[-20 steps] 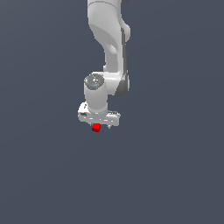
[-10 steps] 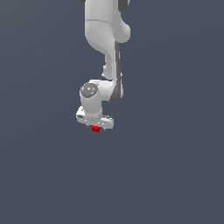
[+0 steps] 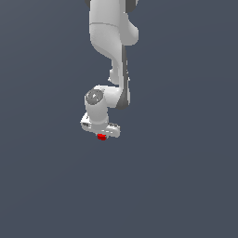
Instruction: Pick up the red cube and move it to a goal position.
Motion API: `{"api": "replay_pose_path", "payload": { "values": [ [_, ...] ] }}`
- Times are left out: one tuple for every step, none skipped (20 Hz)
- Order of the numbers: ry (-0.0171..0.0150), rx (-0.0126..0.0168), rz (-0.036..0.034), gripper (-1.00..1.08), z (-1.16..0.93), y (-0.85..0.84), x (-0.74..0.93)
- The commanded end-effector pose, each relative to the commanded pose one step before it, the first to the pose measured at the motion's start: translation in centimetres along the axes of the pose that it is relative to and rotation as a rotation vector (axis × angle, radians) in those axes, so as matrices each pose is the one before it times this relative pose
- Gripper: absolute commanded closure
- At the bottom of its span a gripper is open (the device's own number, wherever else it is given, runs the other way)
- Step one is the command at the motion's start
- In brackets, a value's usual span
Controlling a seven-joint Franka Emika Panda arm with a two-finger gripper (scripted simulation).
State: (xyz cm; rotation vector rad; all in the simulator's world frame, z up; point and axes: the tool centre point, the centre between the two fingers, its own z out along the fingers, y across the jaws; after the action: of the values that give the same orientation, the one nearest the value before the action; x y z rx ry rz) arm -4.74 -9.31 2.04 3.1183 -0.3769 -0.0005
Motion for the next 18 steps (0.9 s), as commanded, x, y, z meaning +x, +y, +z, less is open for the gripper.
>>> {"api": "replay_pose_path", "payload": {
  "values": [
    [0.00037, -0.00004, 0.00033, 1.08, 0.033, 0.010, 0.022],
    [0.00000, 0.00000, 0.00000, 1.08, 0.000, 0.000, 0.000],
    [0.00000, 0.00000, 0.00000, 1.08, 0.000, 0.000, 0.000],
    [-0.00031, 0.00032, -0.00020, 1.08, -0.031, -0.005, -0.021],
    [0.00000, 0.00000, 0.00000, 1.08, -0.010, -0.040, 0.014],
    [0.00000, 0.00000, 0.00000, 1.08, -0.030, -0.119, 0.041],
    [0.00000, 0.00000, 0.00000, 1.08, -0.049, -0.198, 0.069],
    [0.00000, 0.00000, 0.00000, 1.08, -0.069, -0.278, 0.096],
    [0.00000, 0.00000, 0.00000, 1.08, -0.089, -0.358, 0.125],
    [0.00000, 0.00000, 0.00000, 1.08, -0.110, -0.439, 0.154],
    [0.00000, 0.00000, 0.00000, 1.08, -0.129, -0.516, 0.182],
    [0.00000, 0.00000, 0.00000, 1.08, -0.146, -0.587, 0.208],
    [0.00000, 0.00000, 0.00000, 1.08, -0.162, -0.650, 0.232],
    [0.00000, 0.00000, 0.00000, 1.08, -0.176, -0.706, 0.254],
    [0.00000, 0.00000, 0.00000, 1.08, -0.188, -0.756, 0.274],
    [0.00000, 0.00000, 0.00000, 1.08, -0.199, -0.799, 0.292],
    [0.00000, 0.00000, 0.00000, 1.08, -0.208, -0.837, 0.309],
    [0.00000, 0.00000, 0.00000, 1.08, -0.216, -0.868, 0.325]
  ]
}}
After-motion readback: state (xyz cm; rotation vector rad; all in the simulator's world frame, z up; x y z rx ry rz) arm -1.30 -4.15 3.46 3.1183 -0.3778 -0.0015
